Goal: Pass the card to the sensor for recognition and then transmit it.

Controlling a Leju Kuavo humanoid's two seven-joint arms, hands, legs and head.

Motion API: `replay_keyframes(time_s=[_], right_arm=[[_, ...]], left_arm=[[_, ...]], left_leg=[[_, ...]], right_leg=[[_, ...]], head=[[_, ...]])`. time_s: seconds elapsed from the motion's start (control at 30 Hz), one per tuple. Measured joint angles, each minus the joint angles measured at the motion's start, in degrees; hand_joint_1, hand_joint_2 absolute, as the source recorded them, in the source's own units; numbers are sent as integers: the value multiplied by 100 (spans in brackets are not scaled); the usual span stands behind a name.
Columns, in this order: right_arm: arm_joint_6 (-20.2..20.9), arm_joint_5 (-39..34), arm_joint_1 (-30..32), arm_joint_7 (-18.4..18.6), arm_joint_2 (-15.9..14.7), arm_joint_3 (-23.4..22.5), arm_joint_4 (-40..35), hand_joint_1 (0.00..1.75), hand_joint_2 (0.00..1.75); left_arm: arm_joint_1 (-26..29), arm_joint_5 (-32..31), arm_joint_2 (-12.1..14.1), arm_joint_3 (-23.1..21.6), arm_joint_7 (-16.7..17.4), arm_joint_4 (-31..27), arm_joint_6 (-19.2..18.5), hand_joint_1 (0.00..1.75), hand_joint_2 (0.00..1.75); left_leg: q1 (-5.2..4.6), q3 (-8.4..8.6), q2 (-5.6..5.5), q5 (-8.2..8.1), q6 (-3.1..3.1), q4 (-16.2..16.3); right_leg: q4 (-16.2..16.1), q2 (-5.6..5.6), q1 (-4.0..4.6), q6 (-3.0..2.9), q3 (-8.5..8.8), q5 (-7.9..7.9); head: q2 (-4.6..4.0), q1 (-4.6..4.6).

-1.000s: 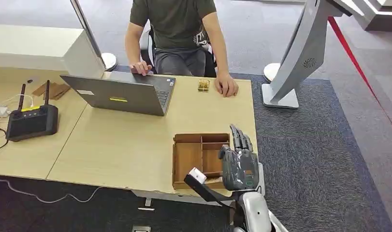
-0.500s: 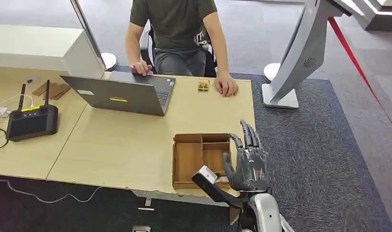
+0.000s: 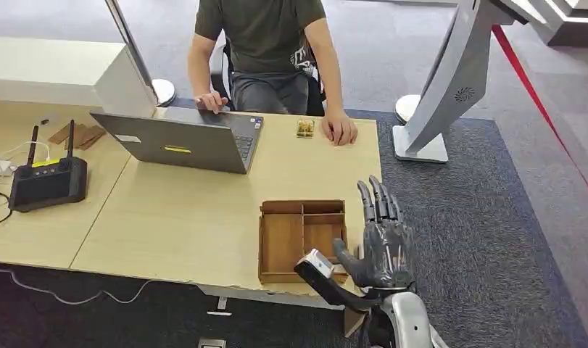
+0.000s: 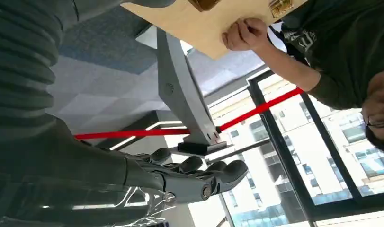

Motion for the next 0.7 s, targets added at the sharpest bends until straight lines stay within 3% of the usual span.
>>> replay_keyframes(time_s=[0.23, 0.47, 0.7], right_arm=[[234, 90, 11, -146, -50, 31, -218, 0, 175], [1154, -172, 129, -205, -230, 70, -767, 0, 175], [1714, 125, 242, -166, -334, 225, -1023, 0, 175]], left_arm=[[0, 61, 0, 0, -22, 0, 0, 0, 175], [1, 44, 2, 2, -85, 0, -85, 0, 175], [-4, -17, 4, 2, -85, 0, -101, 0, 175]], left_leg=[[0, 0, 0, 0, 0, 0], [0, -1, 0, 0, 0, 0], [0, -1, -1, -1, 0, 0]], right_leg=[[0, 0, 0, 0, 0, 0], [0, 0, 0, 0, 0, 0], [0, 0, 0, 0, 0, 0]], head=[[0, 0], [0, 0], [0, 0]])
